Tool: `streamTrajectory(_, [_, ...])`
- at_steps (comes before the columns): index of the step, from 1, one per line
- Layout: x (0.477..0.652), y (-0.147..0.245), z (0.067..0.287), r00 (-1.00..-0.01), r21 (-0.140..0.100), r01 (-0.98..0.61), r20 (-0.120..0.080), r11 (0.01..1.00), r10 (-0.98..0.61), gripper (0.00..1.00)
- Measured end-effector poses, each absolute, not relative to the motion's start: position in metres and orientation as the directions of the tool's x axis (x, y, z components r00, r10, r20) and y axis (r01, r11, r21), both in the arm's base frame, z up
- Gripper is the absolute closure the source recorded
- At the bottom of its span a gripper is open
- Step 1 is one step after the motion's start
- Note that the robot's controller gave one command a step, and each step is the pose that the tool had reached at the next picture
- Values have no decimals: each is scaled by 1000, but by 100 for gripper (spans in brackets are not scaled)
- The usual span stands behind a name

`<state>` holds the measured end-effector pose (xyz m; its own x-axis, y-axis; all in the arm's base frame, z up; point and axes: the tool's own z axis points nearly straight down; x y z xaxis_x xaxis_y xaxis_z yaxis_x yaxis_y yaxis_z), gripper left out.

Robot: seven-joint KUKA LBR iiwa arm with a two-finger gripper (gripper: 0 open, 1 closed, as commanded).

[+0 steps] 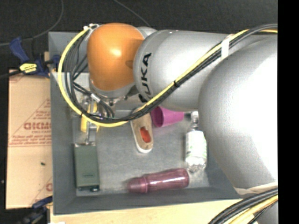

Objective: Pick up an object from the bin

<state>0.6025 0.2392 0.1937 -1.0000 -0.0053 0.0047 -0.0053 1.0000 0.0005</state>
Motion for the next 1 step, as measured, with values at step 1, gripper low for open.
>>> streamTrajectory(1, [604, 238, 199, -1000, 2, 0, -3, 1000, 0, 0])
